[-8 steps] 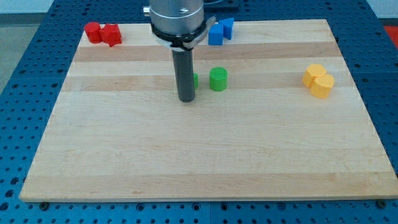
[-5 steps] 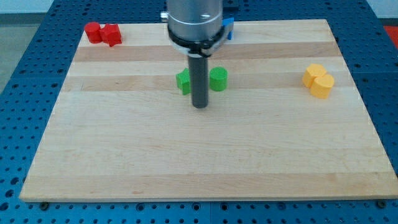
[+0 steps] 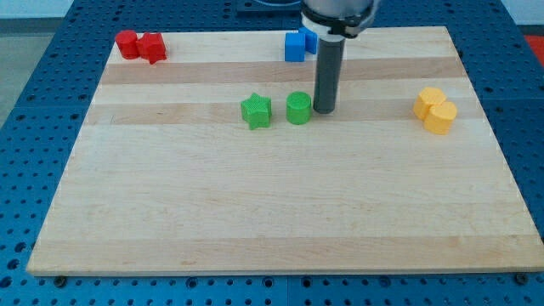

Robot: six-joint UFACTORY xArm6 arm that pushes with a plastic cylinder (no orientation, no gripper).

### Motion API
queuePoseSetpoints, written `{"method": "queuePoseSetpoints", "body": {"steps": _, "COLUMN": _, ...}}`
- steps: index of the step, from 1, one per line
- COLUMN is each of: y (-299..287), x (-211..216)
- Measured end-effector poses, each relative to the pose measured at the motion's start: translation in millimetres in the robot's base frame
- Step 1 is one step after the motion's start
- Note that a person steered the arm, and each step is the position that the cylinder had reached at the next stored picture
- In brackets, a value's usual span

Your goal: Push green circle into green star

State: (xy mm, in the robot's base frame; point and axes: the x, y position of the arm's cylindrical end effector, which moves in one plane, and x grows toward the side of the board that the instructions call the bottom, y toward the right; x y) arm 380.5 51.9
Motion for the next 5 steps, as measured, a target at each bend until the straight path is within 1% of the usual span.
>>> {"method": "queuePoseSetpoints", "body": {"steps": 1, "y": -21.9, "x": 0.0}}
{"method": "queuePoseSetpoints", "body": {"steps": 2, "y": -15.1, "x": 0.0}}
{"method": "queuePoseSetpoints", "body": {"steps": 3, "y": 33.9, "x": -8.7}}
{"method": "queuePoseSetpoints", "body": {"steps": 4, "y": 80.2, "x": -28.5}}
{"method": "queuePoseSetpoints", "body": {"steps": 5, "y": 110.7, "x": -52.1}}
